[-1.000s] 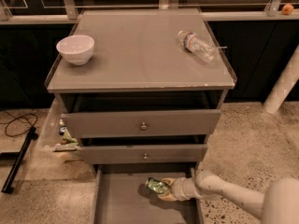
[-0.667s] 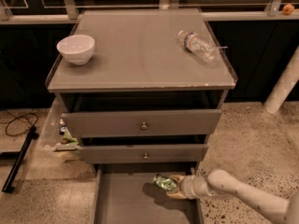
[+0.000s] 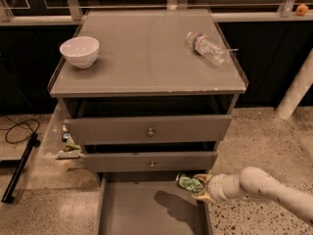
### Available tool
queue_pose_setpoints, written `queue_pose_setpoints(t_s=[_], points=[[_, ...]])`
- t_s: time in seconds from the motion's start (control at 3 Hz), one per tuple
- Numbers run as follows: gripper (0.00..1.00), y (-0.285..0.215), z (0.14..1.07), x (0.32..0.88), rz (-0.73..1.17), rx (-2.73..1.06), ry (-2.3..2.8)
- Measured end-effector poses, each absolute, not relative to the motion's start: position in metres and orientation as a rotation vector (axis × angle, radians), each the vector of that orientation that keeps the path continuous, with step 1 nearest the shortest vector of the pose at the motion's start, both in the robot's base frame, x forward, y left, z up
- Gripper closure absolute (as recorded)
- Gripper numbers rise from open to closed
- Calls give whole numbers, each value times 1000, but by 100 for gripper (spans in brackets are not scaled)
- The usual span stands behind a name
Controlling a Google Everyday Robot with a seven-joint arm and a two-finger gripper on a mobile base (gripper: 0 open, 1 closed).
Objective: Pick green can from bottom drawer and place on counter
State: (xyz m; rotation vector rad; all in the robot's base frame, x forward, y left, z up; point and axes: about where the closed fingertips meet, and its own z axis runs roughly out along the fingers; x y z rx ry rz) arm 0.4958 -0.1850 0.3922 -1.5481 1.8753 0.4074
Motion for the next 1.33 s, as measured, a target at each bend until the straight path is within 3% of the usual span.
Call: queue_pose_setpoints(t_s=[0.67, 1.33], points=[[100, -186, 516, 494, 272, -1696, 1793], [100, -178, 538, 485, 270, -1715, 1761]])
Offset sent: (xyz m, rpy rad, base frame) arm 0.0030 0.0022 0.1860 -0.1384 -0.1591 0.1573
